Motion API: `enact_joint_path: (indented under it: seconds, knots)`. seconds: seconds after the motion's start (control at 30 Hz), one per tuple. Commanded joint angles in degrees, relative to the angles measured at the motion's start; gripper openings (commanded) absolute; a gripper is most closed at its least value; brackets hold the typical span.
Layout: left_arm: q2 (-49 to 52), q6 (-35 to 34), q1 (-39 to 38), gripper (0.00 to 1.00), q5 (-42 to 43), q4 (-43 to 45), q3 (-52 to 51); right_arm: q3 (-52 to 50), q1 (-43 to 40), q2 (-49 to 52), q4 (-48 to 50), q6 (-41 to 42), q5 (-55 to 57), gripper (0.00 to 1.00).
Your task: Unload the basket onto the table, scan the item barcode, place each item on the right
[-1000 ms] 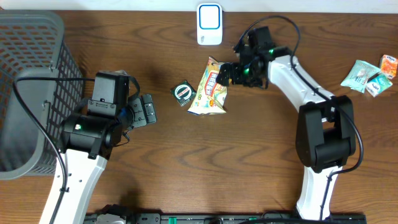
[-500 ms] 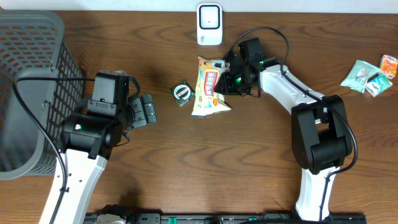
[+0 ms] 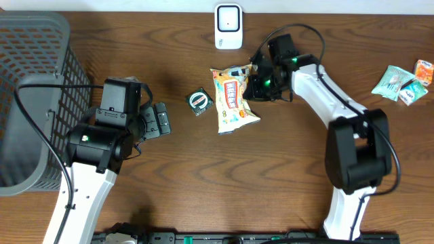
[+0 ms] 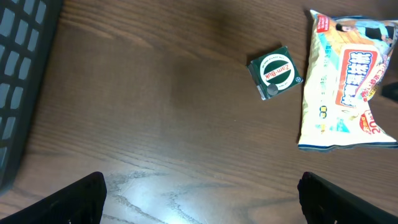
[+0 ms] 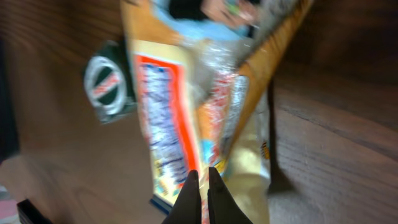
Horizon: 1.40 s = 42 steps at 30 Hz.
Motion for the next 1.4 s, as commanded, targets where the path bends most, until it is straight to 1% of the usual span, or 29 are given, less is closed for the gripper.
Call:
enact_joint_path:
  seconds: [0.0,0.07,0.1,0.13,0.17,0.23,0.3,0.5,0.63,0.8,1.0,1.03,1.07,1.13,1.2,1.27,1.3,1.33,1.37]
  knots:
    - [0.11,-0.52,0.09,0.98,0.09,0.02,0.52,1.9,-0.02,-5.62,-0.15,-1.36,1.07,0.01]
    - [0.11,-0.52,0.09,0.98,0.09,0.02,0.5,1.9,0.22,-6.45,-0.04,-1.31,4.46,0.02]
    - [0.11,-0.52,0.09,0.98,0.11,0.02,0.5,1.88,0.55,-6.43,0.02,-1.29,7.26,0.29]
    - [0.11,-0.52,0.09,0.98,0.09,0.02,0.52,1.81,0.76,-6.1,-0.02,-1.29,8.44,0.43]
    - [0.11,-0.52,0.09,0.98,0.09,0.02,0.5,1.79,0.92,-5.79,-0.04,-1.29,9.01,0.61]
    - [0.11,-0.52,0.09,0.97,0.09,0.02,0.5,1.73,1.42,-4.09,0.04,-0.98,9.14,0.92]
    - [0.11,-0.52,0.09,0.98,0.09,0.02,0.5,1.73,1.73,-2.54,0.33,-0.74,9.11,0.99]
    - [0.11,-0.52,0.09,0.98,0.09,0.02,0.52,1.73,2.08,3.08,1.86,0.42,9.11,0.99]
    - [0.11,-0.52,0.09,0.98,0.09,0.02,0.52,1.73,2.01,5.77,4.61,0.44,8.26,0.98]
    - [0.11,-0.52,0.09,0.98,0.09,0.02,0.5,1.73,2.05,6.05,6.91,0.39,8.0,0.9]
    - [0.11,-0.52,0.09,0.98,0.09,0.02,0.5,1.36,2.69,6.19,7.37,0.17,6.97,0.77]
    - [0.11,-0.52,0.09,0.98,0.11,0.02,0.5,1.07,2.99,6.19,7.37,0.17,6.97,0.74]
    - [0.11,-0.52,0.09,0.98,0.09,0.02,0.52,0.72,3.28,6.19,7.37,0.17,6.97,0.69]
    - [0.11,-0.52,0.09,0.98,0.09,0.02,0.5,-0.31,3.93,6.19,7.65,0.17,6.97,0.64]
    - [0.11,-0.52,0.09,0.98,0.09,0.02,0.5,-1.38,4.61,6.19,8.11,0.17,6.99,0.56]
    - [0.11,-0.52,0.09,0.98,0.09,0.02,0.5,-2.16,5.11,6.19,8.44,0.15,7.02,0.44]
    - [0.11,-0.52,0.09,0.98,0.09,0.02,0.5,-2.29,5.27,6.19,8.44,0.15,7.02,0.37]
    - [0.11,-0.52,0.09,0.98,0.09,0.02,0.5,-2.29,5.35,6.19,8.39,0.17,7.02,0.26]
    - [0.11,-0.52,0.09,0.98,0.11,0.02,0.5,-2.29,5.38,6.19,8.35,0.2,6.97,0.19]
